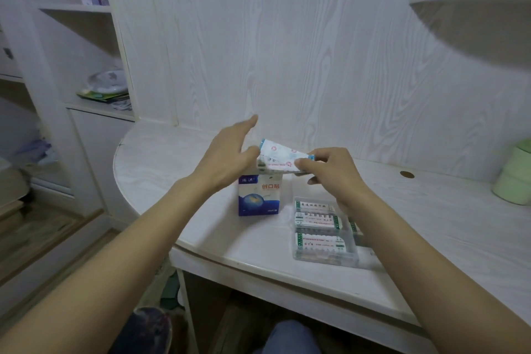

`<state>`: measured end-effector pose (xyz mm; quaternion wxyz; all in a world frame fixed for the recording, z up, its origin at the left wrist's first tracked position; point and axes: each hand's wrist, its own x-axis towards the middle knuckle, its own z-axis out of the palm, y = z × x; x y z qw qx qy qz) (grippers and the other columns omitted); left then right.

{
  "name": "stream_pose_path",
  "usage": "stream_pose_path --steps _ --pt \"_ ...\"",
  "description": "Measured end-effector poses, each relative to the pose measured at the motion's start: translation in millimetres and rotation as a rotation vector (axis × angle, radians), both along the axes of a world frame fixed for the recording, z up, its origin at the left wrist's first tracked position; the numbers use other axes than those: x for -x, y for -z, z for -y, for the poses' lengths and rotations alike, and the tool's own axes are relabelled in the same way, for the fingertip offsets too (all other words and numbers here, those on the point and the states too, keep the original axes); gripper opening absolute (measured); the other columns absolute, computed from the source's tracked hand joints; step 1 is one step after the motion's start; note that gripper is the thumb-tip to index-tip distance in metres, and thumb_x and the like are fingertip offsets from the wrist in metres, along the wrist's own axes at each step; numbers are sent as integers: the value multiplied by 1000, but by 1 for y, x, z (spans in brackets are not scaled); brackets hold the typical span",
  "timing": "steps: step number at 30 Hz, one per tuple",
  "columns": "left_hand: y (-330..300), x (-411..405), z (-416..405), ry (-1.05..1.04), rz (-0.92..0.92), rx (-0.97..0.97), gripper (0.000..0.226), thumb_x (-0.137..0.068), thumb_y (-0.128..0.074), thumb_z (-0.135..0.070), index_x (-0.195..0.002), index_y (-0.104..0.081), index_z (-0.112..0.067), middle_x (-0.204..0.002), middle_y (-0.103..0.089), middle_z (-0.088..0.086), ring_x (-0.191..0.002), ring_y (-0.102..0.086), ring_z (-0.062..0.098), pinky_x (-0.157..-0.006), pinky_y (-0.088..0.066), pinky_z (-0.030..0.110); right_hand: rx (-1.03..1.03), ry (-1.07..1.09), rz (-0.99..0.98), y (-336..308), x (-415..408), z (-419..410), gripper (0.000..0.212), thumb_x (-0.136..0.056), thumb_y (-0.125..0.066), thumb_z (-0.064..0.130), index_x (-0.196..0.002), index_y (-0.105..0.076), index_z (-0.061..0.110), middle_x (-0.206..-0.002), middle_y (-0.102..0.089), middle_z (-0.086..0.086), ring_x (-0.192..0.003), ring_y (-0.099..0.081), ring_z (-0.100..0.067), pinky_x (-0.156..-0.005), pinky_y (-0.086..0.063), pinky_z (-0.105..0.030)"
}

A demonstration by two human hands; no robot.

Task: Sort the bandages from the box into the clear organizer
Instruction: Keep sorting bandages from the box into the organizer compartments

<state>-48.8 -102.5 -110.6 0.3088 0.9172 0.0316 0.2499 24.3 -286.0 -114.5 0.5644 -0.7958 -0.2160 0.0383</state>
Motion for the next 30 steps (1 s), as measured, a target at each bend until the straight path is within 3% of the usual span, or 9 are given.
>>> stream_pose_path --steps 2,5,8,12,17,22,26,30 --pt "-8 5 21 82 144 -28 51 -98 -44 -23 -147 -32 -21 -149 -37 -4 -137 -30 10 -112 -22 27 19 -115 12 -3 4 9 12 -86 -66 8 -83 -68 -3 -90 -71 -15 -73 -71 -12 -58 -52 -18" --pt "-16 0 45 214 13 -78 42 -101 -38 -35 -139 -46 -18 -133 -56 -3 -124 -48 11 -103 -34 25 52 -242 44 -9 8 24 14 -86 -67 8 -93 -68 -5 -88 -72 -14 -77 -72 -16 -64 -56 -21" --pt "-22 -7 60 168 -89 -88 47 -100 -33 -45 -113 -67 -16 -109 -69 4 -96 -61 18 -80 -42 27 1 -262 43 -13 9 40 14 -86 -66 5 -95 -68 -5 -89 -72 -15 -79 -71 -19 -67 -56 -21" --pt "-23 -7 80 318 -347 340 55 -99 -35 -46 -91 -70 -4 -81 -72 17 -57 -65 18 -54 -48 18 -26 -263 43 -14 9 61 11 -86 -65 3 -94 -69 -5 -86 -71 -13 -76 -70 -15 -69 -55 -20" --pt "-10 -6 100 426 -519 402 38 -101 -37 -36 -95 -65 -12 -73 -69 3 -57 -57 12 -56 -47 21 -31 -192 22 -5 13 87 4 -86 -67 7 -87 -68 3 -83 -69 -9 -73 -70 -13 -66 -55 -20" --pt "8 -5 127 429 -430 497 33 -98 -48 -33 -98 -68 -7 -61 -62 -8 -50 -47 7 -47 -38 15 -50 -65 53 6 19 113 14 -78 -76 9 -89 -68 15 -74 -69 2 -64 -67 -7 -60 -54 -20" --pt "22 -5 150 402 -398 669 26 -92 -56 -31 -83 -63 -8 -51 -56 -9 -43 -43 4 -43 -36 15 -186 8 -25 12 22 130 16 -75 -76 -1 -83 -67 9 -67 -67 -9 -57 -65 -11 -58 -52 -18" --pt "34 -4 161 400 -354 669 26 -95 -52 -31 -95 -66 -9 -60 -65 -8 -44 -43 4 -44 -36 15 -153 22 -61 20 22 142 17 -80 -71 -4 -90 -68 10 -77 -72 -11 -67 -71 -17 -63 -55 -19"
